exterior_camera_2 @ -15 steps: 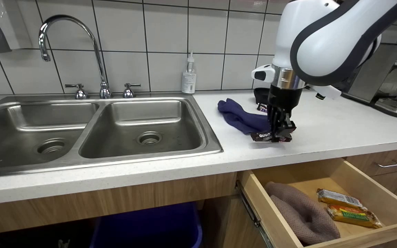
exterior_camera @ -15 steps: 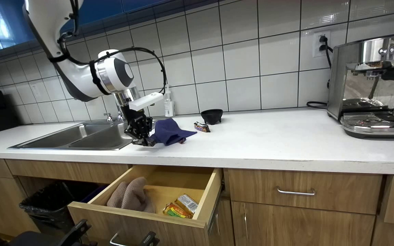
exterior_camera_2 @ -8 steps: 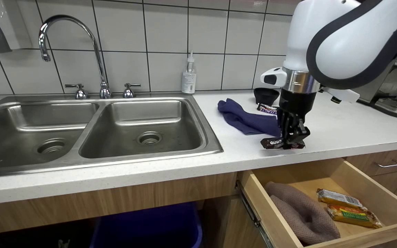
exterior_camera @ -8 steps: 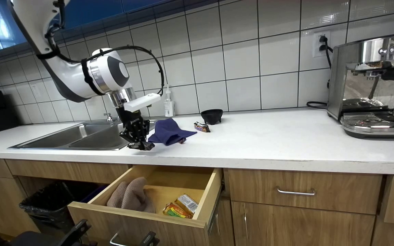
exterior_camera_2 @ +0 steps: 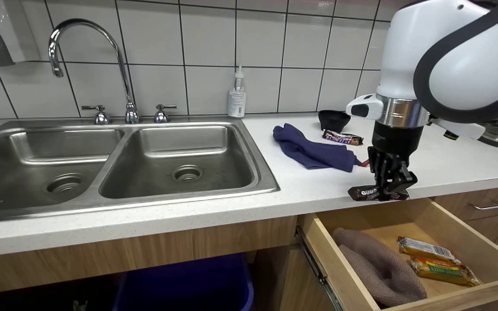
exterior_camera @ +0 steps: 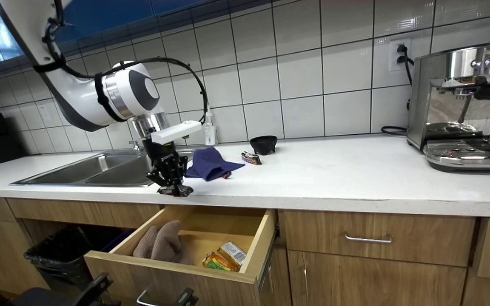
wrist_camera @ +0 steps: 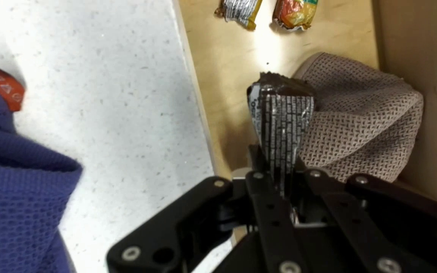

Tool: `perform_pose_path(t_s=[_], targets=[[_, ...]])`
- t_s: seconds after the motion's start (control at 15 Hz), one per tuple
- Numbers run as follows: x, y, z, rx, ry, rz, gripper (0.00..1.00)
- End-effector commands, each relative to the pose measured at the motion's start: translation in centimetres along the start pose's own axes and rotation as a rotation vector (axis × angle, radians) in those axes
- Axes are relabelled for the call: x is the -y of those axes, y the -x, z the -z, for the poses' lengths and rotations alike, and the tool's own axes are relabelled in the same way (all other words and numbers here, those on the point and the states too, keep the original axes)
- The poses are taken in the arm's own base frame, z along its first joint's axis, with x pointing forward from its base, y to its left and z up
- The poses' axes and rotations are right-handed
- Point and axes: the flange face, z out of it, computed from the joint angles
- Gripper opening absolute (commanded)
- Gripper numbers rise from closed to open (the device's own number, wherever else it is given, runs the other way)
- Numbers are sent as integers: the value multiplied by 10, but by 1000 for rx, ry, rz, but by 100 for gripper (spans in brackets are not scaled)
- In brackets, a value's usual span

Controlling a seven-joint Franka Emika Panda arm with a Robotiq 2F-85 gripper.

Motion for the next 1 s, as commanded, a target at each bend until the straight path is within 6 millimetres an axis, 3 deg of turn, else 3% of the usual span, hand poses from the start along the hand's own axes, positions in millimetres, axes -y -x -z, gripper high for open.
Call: perform_pose_path(t_s=[0.0,0.93], targets=[[14,19,5,26,12,-22,4],[18,67,-41,58,7,-157,4]])
